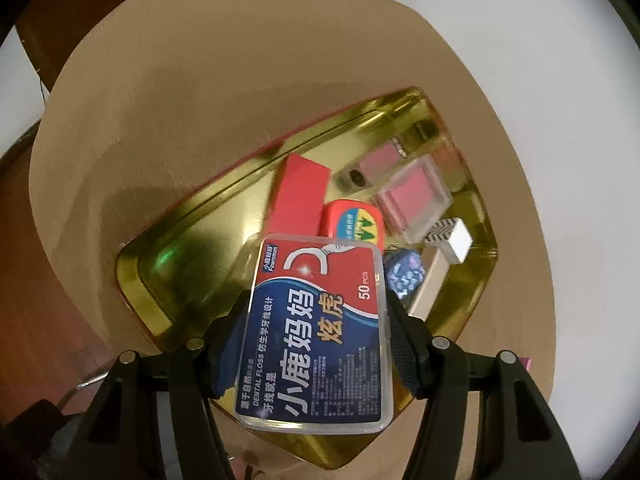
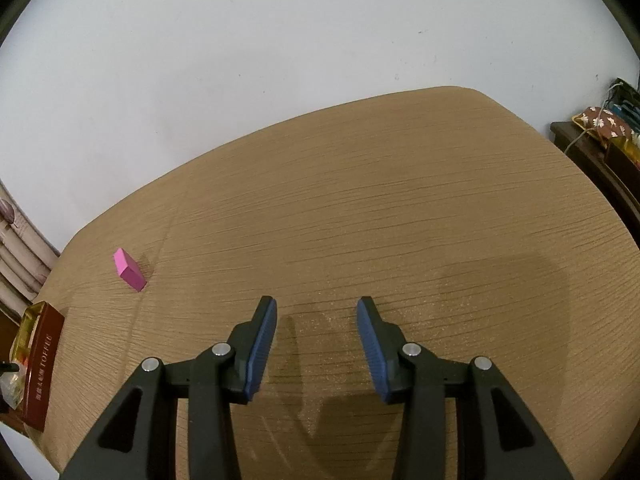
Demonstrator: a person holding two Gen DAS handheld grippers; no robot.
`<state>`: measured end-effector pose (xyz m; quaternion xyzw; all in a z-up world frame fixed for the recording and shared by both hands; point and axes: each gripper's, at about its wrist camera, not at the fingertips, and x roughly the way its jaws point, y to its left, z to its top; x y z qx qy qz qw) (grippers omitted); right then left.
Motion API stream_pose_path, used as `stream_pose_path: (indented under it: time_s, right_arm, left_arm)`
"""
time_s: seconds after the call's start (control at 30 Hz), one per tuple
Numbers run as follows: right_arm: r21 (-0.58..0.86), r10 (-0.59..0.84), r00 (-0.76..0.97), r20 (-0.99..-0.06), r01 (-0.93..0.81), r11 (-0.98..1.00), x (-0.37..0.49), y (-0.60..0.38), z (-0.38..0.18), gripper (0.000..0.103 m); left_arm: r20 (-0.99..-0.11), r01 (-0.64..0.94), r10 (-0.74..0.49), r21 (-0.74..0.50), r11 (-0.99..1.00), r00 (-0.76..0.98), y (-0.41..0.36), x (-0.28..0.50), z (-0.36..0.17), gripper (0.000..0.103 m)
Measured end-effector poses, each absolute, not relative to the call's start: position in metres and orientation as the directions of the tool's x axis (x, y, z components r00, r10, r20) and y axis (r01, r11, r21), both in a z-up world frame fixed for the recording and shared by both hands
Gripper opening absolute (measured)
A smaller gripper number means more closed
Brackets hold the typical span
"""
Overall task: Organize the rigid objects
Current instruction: 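Carry the clear floss box into the tin box and release it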
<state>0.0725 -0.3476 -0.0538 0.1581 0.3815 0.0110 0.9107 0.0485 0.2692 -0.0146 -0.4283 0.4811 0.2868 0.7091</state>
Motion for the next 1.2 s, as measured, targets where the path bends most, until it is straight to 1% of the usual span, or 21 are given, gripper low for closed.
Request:
stream_pose_path:
  time_s: [0.07,0.13,0.27,0.33,0.37,0.4,0.43,0.47,0.53,0.63,0.77,0.83,0.93,1.0,1.07,1.13,1.2]
  right_arm:
    - [0.297,0.142,0.709,-0.691,0.100,0.949,0.072,-0.348,-0.054,0.043]
    - [0.298,0.144,0.709,-0.691,0.097,0.950,0.071,-0.349,-0.054,0.043]
    - [0.302,0.149,0.710,-0.689,0.094,0.949,0.069,-0.349,-0.053,0.043]
    - [0.303,0.152,0.709,-0.688,0.091,0.949,0.069,-0.350,-0.053,0.043]
    - [0.302,0.152,0.709,-0.689,0.091,0.949,0.069,-0.350,-0.053,0.043]
    - [0.303,0.153,0.709,-0.688,0.089,0.949,0.068,-0.350,-0.053,0.043]
    - [0.305,0.157,0.710,-0.687,0.086,0.948,0.069,-0.350,-0.052,0.043]
    - [0.306,0.159,0.709,-0.686,0.083,0.949,0.068,-0.350,-0.052,0.043]
    - [0.304,0.157,0.709,-0.688,0.084,0.949,0.069,-0.349,-0.052,0.043]
    - [0.304,0.157,0.709,-0.687,0.084,0.949,0.070,-0.348,-0.052,0.043]
    - [0.298,0.152,0.706,-0.692,0.087,0.951,0.070,-0.347,-0.052,0.043]
    - [0.294,0.149,0.704,-0.694,0.089,0.952,0.072,-0.345,-0.052,0.043]
    - [0.280,0.137,0.703,-0.698,0.091,0.956,0.073,-0.342,-0.052,0.043]
    - [0.230,0.111,0.689,-0.716,0.083,0.970,0.075,-0.333,-0.050,0.043]
    - [0.226,0.154,0.675,-0.722,0.020,0.974,0.076,-0.318,-0.045,0.043]
    - [0.238,0.223,0.662,-0.715,-0.069,0.969,0.076,-0.296,-0.036,0.043]
    - [0.227,0.276,0.648,-0.710,-0.160,0.961,0.078,-0.266,-0.025,0.043]
  left_arm:
    - [-0.938,-0.820,0.001,-0.302,0.486,0.346,0.264,0.048,-0.014,0.058]
    - [-0.942,-0.831,0.067,-0.256,0.494,0.330,0.260,0.049,-0.013,0.058]
    - [-0.941,-0.848,0.109,-0.232,0.477,0.320,0.260,0.045,-0.009,0.058]
    - [-0.936,-0.848,0.179,-0.178,0.499,0.302,0.254,0.051,-0.003,0.059]
    - [-0.933,-0.838,0.174,-0.187,0.513,0.315,0.252,0.055,-0.002,0.059]
    - [-0.935,-0.831,0.148,-0.206,0.518,0.324,0.253,0.057,-0.001,0.059]
    - [-0.938,-0.823,0.097,-0.240,0.515,0.334,0.254,0.058,-0.003,0.059]
    - [-0.939,-0.822,0.081,-0.249,0.512,0.335,0.254,0.058,-0.004,0.059]
    - [-0.937,-0.819,0.111,-0.227,0.526,0.331,0.252,0.056,-0.003,0.059]
    - [-0.935,-0.823,0.125,-0.222,0.522,0.331,0.254,0.048,-0.001,0.059]
    - [-0.936,-0.819,0.095,-0.243,0.520,0.338,0.253,0.038,-0.004,0.059]
    - [-0.933,-0.807,0.126,-0.218,0.548,0.338,0.249,0.033,0.005,0.060]
    - [-0.913,-0.771,0.149,-0.223,0.597,0.380,0.240,0.027,0.021,0.060]
    - [-0.887,-0.741,0.207,-0.194,0.643,0.412,0.232,0.026,0.033,0.060]
    - [-0.855,-0.665,0.170,-0.239,0.708,0.489,0.221,0.025,0.040,0.061]
    - [-0.839,-0.600,0.158,-0.227,0.767,0.520,0.206,0.026,0.042,0.064]
    - [-0.830,-0.535,0.103,-0.252,0.806,0.548,0.193,0.019,0.045,0.065]
